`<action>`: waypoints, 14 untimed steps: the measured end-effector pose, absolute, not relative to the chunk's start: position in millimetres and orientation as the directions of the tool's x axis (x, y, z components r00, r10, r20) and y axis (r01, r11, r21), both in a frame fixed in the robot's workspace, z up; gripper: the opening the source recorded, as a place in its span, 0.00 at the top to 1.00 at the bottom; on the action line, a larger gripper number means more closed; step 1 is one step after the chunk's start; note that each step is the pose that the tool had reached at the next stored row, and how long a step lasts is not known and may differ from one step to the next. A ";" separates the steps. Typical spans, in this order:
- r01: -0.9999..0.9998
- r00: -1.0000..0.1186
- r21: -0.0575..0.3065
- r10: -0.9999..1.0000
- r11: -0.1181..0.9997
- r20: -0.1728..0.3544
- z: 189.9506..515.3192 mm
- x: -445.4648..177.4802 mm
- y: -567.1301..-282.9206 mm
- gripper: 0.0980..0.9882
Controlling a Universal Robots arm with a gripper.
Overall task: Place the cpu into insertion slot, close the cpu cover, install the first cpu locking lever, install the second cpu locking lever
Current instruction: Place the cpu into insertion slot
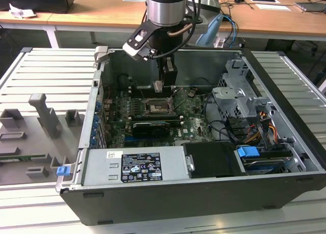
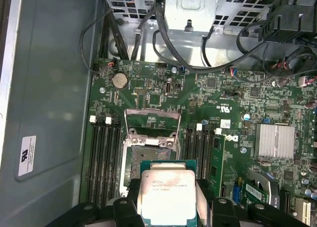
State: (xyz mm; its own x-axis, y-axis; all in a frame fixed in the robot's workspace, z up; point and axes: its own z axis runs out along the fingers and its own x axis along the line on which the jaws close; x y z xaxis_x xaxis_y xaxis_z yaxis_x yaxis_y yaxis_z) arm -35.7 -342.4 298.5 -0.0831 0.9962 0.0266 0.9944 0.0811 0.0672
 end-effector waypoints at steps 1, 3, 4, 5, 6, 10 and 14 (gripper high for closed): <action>0.994 -0.083 0.067 0.996 0.081 0.027 298.2 -35.7 -342.4 0.52; 0.994 -0.083 0.067 0.996 0.081 0.027 297.6 -35.7 -342.4 0.52; 0.994 -0.083 0.067 0.996 0.081 0.027 297.4 -35.7 -342.4 0.52; 0.994 -0.083 0.067 0.996 0.081 0.027 297.0 -35.7 -342.4 0.52; 0.994 -0.083 0.067 0.996 0.081 0.027 296.8 -35.7 -342.4 0.52; 0.994 -0.083 0.067 0.996 0.081 0.027 294.9 -35.7 -342.4 0.52; 0.994 -0.083 0.067 0.996 0.081 0.027 292.3 -35.7 -340.8 0.52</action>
